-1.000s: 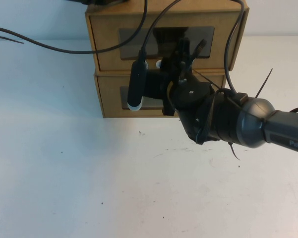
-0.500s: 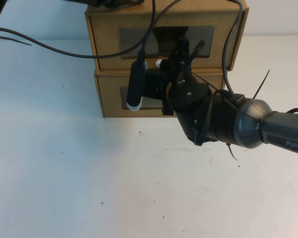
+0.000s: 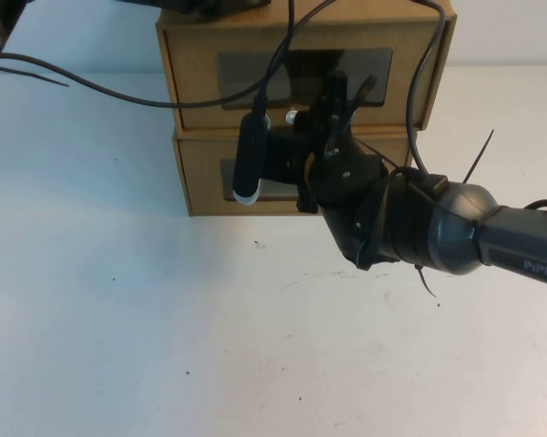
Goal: Open the shoe box
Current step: 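Pull the top drawer of the cardboard box fully open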
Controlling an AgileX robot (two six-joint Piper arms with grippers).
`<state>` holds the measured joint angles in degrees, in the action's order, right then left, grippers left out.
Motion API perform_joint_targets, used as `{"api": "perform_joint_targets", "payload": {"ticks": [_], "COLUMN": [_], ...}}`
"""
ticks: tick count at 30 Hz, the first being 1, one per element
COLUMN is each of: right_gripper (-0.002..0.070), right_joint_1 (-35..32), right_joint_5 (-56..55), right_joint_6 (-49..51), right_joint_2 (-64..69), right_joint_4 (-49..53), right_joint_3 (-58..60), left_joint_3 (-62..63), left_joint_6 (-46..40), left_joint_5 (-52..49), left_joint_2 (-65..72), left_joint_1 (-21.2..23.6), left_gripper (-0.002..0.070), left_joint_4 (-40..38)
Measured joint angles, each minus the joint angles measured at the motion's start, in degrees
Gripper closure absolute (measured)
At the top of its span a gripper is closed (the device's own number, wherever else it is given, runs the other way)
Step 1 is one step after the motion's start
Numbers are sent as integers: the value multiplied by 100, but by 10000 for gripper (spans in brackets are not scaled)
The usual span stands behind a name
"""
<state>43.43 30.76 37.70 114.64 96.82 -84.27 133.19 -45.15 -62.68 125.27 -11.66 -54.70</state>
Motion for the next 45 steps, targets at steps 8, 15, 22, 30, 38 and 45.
{"api": "perform_joint_targets", "payload": {"ticks": [8,15,22,30,38,45], "right_gripper": [664,664,663,663,663,663], "right_joint_1": [110,294,450,669,1141,1546], "right_joint_5": [168,525,706,515,440,730], "right_joint_6": [132,137,137,477,728,920], "right_joint_2": [-10,-10,-97,-853,-1516,-1735], "right_joint_4": [-44,-321,-388,-72,-234,-389], "right_joint_3": [86,86,255,1391,2317,2742], "left_joint_3": [22,22,22,22,22,22], "left_joint_6": [107,212,258,281,308,319], "left_joint_5": [35,48,61,61,74,74], "left_joint_2": [60,67,85,96,96,96], "left_joint_1": [0,-14,-14,-27,-27,-27], "left_gripper": [680,680,680,680,680,680], "left_joint_4": [-62,-62,-62,-42,-42,-42]}}
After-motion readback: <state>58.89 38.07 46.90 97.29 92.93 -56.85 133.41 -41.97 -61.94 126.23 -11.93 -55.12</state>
